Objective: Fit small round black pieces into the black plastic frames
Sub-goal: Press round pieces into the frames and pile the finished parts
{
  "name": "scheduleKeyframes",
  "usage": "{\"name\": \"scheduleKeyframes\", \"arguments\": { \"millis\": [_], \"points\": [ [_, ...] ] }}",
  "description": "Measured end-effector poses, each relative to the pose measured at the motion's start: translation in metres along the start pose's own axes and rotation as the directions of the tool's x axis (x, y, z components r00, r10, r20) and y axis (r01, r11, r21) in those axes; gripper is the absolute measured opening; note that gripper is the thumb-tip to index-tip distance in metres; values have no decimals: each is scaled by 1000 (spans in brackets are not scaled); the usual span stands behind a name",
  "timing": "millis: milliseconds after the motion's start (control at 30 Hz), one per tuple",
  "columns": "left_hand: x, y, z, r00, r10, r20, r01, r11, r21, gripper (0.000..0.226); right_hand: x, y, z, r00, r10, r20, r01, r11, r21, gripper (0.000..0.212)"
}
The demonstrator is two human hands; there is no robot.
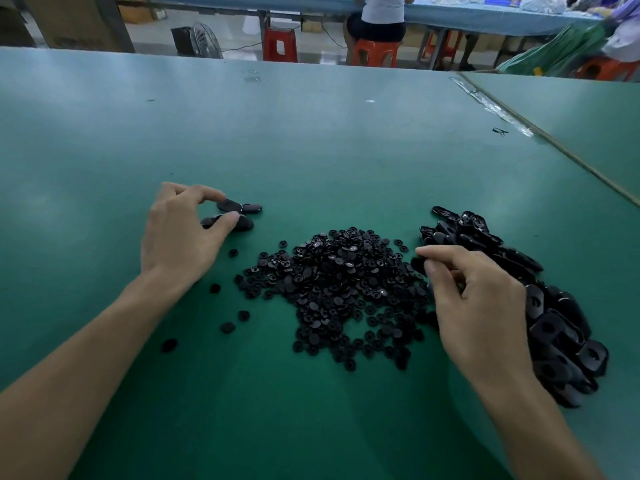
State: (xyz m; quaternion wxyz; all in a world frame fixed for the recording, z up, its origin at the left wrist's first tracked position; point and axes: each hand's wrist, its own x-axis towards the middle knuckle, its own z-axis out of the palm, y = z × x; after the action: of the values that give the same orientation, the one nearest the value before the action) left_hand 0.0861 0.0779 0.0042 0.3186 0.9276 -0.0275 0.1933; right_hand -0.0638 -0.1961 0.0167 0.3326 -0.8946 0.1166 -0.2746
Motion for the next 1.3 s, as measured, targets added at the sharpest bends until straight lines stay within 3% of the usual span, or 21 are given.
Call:
{"name": "scheduleKeyframes", "arguments": {
  "millis": [67,167,267,367,467,600,733,1000,1167,1300],
  "points": [
    [-6,19,-3,997,72,-12,-73,992,-103,11,-2,-3,4,999,21,45,-29,984,177,18],
    [-29,59,-6,977,164,138,-102,923,-370,8,-5,-6,10,987,35,154,-89,931,355,19],
    [-65,88,2,905,233,356,7,829,-560,24,-7,-12,12,960,-5,281,-145,848,510,26],
    [-88,94,14,881,252,401,73,764,-641,13,-9,-15,13,940,-64,334,-154,796,585,30],
    [-92,88,22,905,226,361,122,674,-728,11,-9,-16,13,941,-28,338,-194,773,605,28],
    [-94,86,27,911,188,366,214,544,-811,9,-7,-12,12,943,17,333,-192,843,502,17],
    [-95,84,29,905,184,384,261,474,-841,16,-7,-9,13,942,32,335,-206,842,499,14],
    [-92,82,28,890,228,395,272,429,-861,24,-7,-10,15,939,64,337,-248,806,538,12],
    [-93,81,28,895,244,372,240,440,-865,24,-9,-15,15,927,72,368,-304,717,627,14],
    [-94,83,31,912,246,329,188,462,-867,18,-12,-15,17,961,-17,276,-110,893,437,18]
  ]
}}
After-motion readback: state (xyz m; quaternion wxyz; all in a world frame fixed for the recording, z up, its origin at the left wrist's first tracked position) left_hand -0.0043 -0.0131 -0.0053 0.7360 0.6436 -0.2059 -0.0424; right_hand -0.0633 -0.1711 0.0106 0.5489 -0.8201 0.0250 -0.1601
